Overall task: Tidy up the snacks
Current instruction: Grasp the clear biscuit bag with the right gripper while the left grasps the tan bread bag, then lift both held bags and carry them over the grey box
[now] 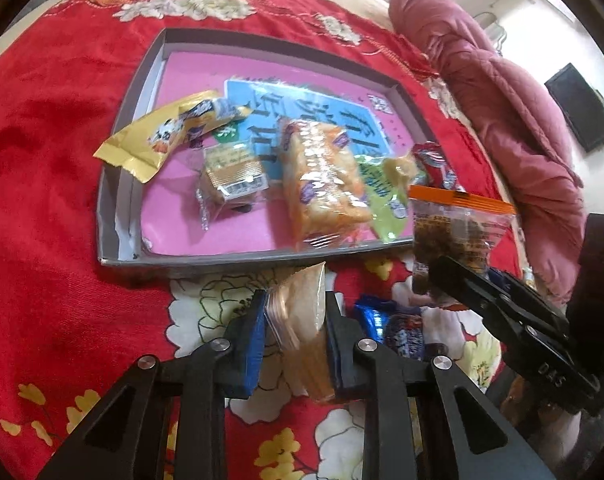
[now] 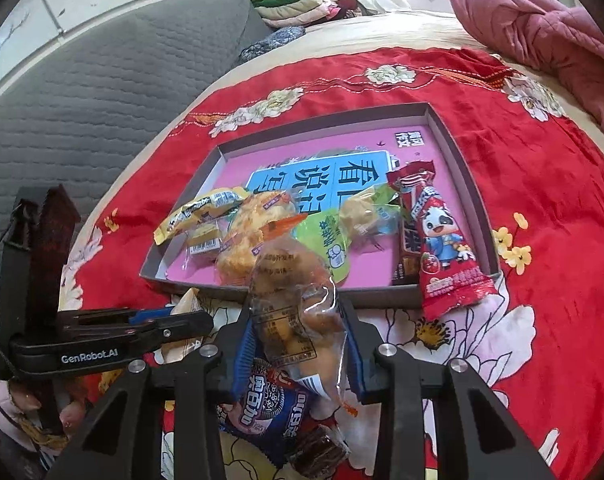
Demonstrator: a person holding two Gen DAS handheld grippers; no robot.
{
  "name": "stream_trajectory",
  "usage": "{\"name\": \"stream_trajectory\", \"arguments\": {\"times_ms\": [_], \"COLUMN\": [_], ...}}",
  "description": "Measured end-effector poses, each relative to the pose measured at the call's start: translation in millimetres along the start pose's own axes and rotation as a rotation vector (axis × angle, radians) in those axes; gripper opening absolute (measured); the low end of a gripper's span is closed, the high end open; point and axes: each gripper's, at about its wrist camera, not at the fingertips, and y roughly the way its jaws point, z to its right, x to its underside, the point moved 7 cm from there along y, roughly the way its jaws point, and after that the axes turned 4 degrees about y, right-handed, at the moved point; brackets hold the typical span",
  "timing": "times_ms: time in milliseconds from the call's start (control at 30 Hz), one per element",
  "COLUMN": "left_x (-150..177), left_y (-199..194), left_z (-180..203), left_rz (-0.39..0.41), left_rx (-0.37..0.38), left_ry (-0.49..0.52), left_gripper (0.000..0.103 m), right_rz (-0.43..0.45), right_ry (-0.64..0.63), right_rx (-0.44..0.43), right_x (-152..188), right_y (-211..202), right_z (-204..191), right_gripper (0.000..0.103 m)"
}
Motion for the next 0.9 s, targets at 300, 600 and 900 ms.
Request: {"name": "stream_trajectory", "arguments": {"times_ms": [300,600,900], "left_x": [-3,-11,-19], "left_y": [-23,-37,-48], "left_z": [0,-3,-5], "left_rz": [0.055,0.096,0.137], "left_rx": [0.002,-0.002,0.001], "left_ry": [0.003,-0.005,-0.012], "left_gripper": [0.027,0.027,0.027], "right_rz": [0.033,0.037,0.064], "right_ry": [0.007,0.005,0.011], "right_rx": [-0.015,-0.018,-0.041], "right_x": [-4,-7,-13], "right_y": [-13,-15,-21], "right_z": [-2,-3,-6], "right_gripper": [0.038,0.033,0.032]}}
